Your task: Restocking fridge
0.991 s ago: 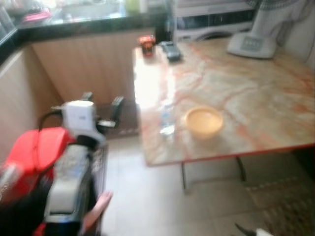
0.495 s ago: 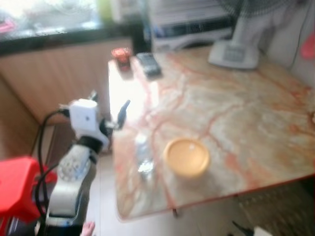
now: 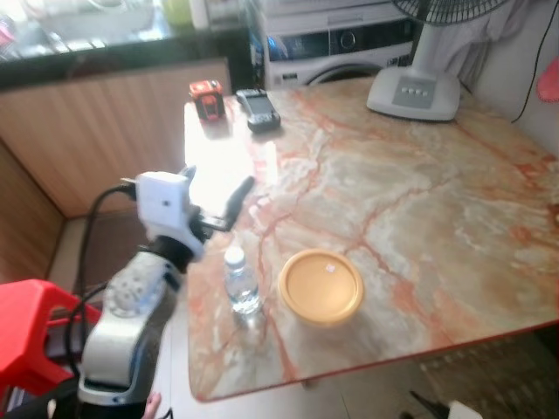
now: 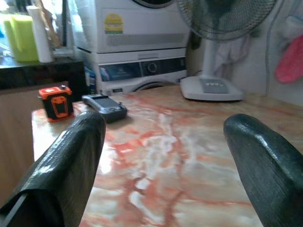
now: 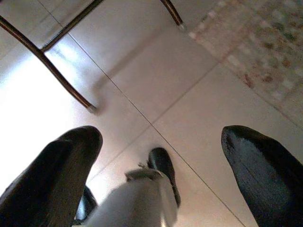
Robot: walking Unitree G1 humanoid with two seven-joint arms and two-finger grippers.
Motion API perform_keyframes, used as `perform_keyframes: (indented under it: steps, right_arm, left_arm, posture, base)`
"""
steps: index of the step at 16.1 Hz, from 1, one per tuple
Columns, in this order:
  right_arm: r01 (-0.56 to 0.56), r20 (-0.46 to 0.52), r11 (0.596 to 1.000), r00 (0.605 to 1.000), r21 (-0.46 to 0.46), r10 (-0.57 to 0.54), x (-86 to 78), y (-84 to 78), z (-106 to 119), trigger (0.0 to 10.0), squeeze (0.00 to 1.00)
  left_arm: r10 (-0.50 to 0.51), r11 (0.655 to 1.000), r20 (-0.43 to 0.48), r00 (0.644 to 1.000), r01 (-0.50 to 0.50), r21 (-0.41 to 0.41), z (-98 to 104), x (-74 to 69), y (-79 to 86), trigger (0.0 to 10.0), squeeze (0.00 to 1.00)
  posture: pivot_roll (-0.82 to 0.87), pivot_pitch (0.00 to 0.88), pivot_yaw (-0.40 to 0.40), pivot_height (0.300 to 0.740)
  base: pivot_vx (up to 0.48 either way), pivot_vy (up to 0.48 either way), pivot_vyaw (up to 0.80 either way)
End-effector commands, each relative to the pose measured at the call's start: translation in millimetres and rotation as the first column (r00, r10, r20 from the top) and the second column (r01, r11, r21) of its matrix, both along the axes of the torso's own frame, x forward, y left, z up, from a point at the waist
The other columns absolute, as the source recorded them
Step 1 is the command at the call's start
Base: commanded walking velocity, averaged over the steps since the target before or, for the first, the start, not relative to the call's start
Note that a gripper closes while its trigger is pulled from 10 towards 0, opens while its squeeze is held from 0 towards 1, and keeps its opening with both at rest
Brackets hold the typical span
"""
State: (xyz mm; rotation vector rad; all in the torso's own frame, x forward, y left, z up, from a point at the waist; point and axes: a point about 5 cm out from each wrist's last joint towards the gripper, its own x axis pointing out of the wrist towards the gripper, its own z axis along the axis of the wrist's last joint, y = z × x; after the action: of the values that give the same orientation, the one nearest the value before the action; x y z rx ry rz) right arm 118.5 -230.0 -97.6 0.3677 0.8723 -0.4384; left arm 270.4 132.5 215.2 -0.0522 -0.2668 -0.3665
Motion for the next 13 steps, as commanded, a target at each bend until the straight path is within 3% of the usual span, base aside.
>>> perform_keyframes:
  steps: [1,4,5,6,7,8,10,11,13]
  right_arm:
    - [0.011,-0.02,1.0,1.0,0.0,-0.011,-6.1,-2.1,-2,10.0,0.0]
    - [0.008,-0.024,1.0,1.0,0.0,-0.008,-6.6,-2.0,-2,10.0,0.0]
    - [-0.021,-0.036,1.0,0.999,-0.005,0.021,-7.4,-2.2,-2,10.0,0.0]
    - [-0.048,-0.053,0.999,0.997,-0.011,0.047,-8.6,-2.2,-3,10.0,0.0]
    - [-0.055,-0.059,0.998,0.997,-0.012,0.055,-8.9,-2.1,-3,10.0,0.0]
    - [-0.058,-0.059,0.998,0.997,-0.012,0.057,-8.9,-1.9,-3,10.0,0.0]
    - [-0.126,-0.079,0.992,0.989,-0.024,0.124,-8.2,-1.3,-3,10.0,0.0]
    - [-0.142,-0.076,0.99,0.987,-0.025,0.14,-7.5,-1.0,-3,10.0,0.0]
    - [-0.145,-0.072,0.989,0.987,-0.024,0.143,-6.9,-0.2,-3,10.0,0.0]
  left_arm:
    - [-0.009,1.0,-0.024,1.0,0.009,-0.007,3,-1.3,-3.7,10.0,0.0]
    - [-0.094,0.99,-0.062,0.994,0.1,0.102,12,-6.1,-18.9,10.0,0.0]
    - [-0.165,0.976,-0.139,0.976,0.182,0.117,25,-10.0,-24.1,10.0,0.0]
    - [-0.157,0.97,-0.189,0.969,0.188,0.156,44,-9.7,-17.4,10.0,0.0]
    - [-0.054,0.993,-0.239,0.969,0.078,0.092,54,0.5,-3.2,10.0,0.0]
    - [-0.042,0.994,-0.274,0.961,0.069,0.089,54,3.3,2.8,10.0,0.0]
    - [-0.071,0.964,-0.349,0.934,0.155,0.218,50,0.5,13.3,10.0,0.0]
    - [-0.059,0.961,-0.363,0.93,0.151,0.232,48,1.3,15.8,10.0,0.0]
    - [-0.119,0.929,-0.465,0.877,0.263,0.26,33,-4.3,15.8,10.0,0.0]
  posture:
    - [0.21,0.053,0.05,0.74]
    - [0.21,0.058,0.052,0.74]
    - [0.23,0.066,0.049,0.74]
    - [0.24,0.068,0.047,0.74]
    - [0.25,0.068,0.045,0.74]
    - [0.25,0.069,0.048,0.74]
    - [0.25,0.066,0.053,0.74]
    - [0.25,0.064,0.056,0.74]
    - [0.24,0.062,0.062,0.74]
  base:
    - [0.0,0.0,0.0]
    - [0.0,0.0,0.0]
    - [0.0,0.0,0.0]
    - [0.0,0.0,0.0]
    - [0.0,0.0,0.0]
    - [0.0,0.0,0.0]
    - [0.0,0.0,0.0]
    - [0.0,0.0,0.0]
    - [0.0,0.0,0.0]
